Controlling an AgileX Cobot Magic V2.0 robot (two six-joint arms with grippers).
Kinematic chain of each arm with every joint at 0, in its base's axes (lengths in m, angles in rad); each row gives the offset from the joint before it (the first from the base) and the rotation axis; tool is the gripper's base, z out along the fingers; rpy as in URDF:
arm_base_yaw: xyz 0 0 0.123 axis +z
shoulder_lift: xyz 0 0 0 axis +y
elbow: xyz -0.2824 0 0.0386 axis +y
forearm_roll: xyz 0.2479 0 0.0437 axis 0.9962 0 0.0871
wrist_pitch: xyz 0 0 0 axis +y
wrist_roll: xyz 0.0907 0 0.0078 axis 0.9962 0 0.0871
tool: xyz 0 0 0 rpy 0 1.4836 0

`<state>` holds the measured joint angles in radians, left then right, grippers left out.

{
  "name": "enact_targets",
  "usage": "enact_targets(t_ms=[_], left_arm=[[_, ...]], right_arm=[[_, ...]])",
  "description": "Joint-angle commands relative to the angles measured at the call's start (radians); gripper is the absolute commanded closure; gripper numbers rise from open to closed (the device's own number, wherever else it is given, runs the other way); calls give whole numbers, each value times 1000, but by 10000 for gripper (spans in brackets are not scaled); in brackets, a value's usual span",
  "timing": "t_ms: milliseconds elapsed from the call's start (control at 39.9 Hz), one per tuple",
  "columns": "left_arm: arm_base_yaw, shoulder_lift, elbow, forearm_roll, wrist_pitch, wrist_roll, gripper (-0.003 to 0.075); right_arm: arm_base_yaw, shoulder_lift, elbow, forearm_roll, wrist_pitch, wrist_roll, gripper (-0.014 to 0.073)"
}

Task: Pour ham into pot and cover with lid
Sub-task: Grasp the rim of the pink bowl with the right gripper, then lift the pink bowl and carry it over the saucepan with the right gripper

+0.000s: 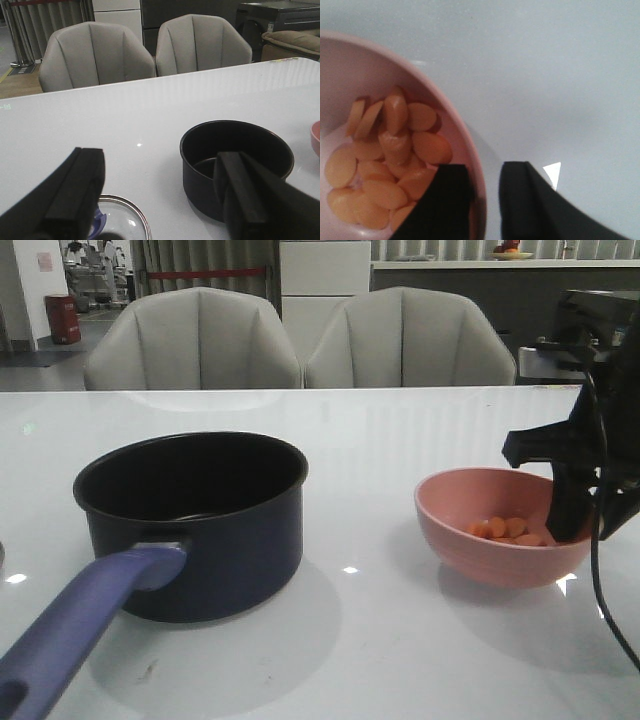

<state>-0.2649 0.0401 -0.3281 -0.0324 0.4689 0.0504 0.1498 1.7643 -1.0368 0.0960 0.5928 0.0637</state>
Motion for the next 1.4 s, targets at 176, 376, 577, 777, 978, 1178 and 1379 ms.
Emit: enact_targets(t_ms=[176, 376, 577, 777, 978, 1178, 1379], left_arm=[[-8, 13, -25, -11, -85, -1, 218], [-8, 13, -25, -11, -85, -1, 218], [-8, 13, -25, -11, -85, -1, 218], [-8, 13, -25, -11, -85, -1, 218], [-8, 13, -25, -13, -85, -1, 218], [-8, 13, -25, -13, -85, -1, 218], [-8, 13, -25, -13, -85, -1, 218]], right_arm=[[-2, -26, -35, 18, -76, -13, 452], [-2, -34, -66, 25, -57, -12, 452], [63, -80, -206, 8, -12, -64, 452], [195, -113, -357, -138, -18, -84, 452], [354, -111, -451, -408, -88, -57, 452], [467, -106, -457, -742, -219, 106, 452], [513, -61, -457, -1040, -322, 302, 452]])
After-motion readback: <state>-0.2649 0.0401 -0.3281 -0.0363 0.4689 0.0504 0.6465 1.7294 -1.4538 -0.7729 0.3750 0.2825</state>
